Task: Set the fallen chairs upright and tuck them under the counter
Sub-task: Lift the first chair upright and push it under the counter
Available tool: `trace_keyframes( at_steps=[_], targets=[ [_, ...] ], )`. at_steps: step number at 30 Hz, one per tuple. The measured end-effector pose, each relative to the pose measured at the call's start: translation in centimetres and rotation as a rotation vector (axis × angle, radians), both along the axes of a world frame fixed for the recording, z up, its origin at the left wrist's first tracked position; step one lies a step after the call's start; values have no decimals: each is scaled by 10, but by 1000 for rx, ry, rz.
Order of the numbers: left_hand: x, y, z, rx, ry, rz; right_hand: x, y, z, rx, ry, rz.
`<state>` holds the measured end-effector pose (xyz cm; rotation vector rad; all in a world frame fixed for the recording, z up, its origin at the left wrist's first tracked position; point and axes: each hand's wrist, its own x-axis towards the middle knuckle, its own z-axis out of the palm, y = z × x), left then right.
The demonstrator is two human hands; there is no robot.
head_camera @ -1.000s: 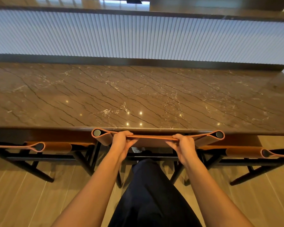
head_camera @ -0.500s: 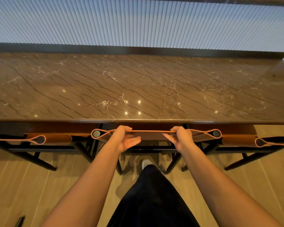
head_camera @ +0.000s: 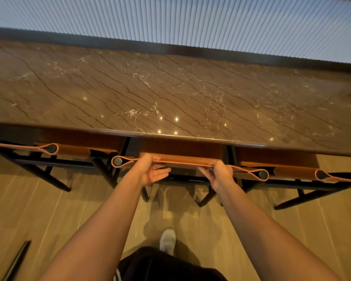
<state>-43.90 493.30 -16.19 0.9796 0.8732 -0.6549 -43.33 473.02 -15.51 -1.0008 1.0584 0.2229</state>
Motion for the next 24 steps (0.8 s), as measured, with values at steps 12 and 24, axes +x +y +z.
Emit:
trace_keyframes(
  at_steps=[12,24],
  targets=[
    [-12,6,-5,89,-50,-86,-7,-10,-2,75,7,91],
    [-32,-6,-8,101,-182,163,-29,-6,-4,-24,20,158]
  ],
)
